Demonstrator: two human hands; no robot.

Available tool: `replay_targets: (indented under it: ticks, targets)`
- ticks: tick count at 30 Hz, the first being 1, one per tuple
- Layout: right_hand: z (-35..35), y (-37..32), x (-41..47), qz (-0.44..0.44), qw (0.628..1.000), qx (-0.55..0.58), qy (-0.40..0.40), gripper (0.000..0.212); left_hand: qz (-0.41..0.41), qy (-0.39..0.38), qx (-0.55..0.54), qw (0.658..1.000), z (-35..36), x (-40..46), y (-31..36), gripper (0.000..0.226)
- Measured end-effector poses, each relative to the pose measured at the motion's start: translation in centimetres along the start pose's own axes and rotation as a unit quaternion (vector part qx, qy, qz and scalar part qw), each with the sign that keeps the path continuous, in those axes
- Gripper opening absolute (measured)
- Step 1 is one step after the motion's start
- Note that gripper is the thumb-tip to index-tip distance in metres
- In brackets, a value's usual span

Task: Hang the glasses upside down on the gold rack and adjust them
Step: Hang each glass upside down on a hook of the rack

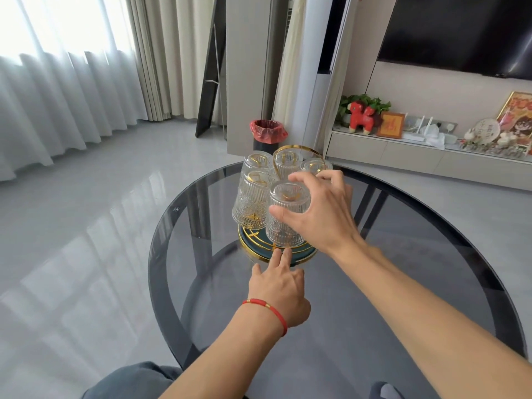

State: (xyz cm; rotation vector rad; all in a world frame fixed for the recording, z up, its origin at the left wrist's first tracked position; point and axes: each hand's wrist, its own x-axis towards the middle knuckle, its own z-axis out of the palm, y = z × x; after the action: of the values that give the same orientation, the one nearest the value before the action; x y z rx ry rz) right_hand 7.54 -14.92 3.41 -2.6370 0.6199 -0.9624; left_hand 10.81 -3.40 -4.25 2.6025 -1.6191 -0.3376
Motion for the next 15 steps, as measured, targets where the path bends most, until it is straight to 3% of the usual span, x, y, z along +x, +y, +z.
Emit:
replay_targets:
  ticks: [10, 12, 15]
  targets:
    - [0.8, 1.5, -0.2, -0.031, 0.995, -0.087, -0.026, 0.068, 0.005, 0.008, 0.024, 1.000, 0.0, -0.1, 0.3, 0.049]
    - [0.5, 1.8, -0.5, -0.029, 0.997, -0.073, -0.017, 0.068, 0.003, 0.018, 0.032, 0.999, 0.1, 0.0, 0.5, 0.046]
    - [-0.7, 3.1, -1.4, -0.001, 0.999, 0.007, 0.046, 0.049, 0.000, 0.037, 0.057, 0.998, 0.2, 0.1, 0.9, 0.044]
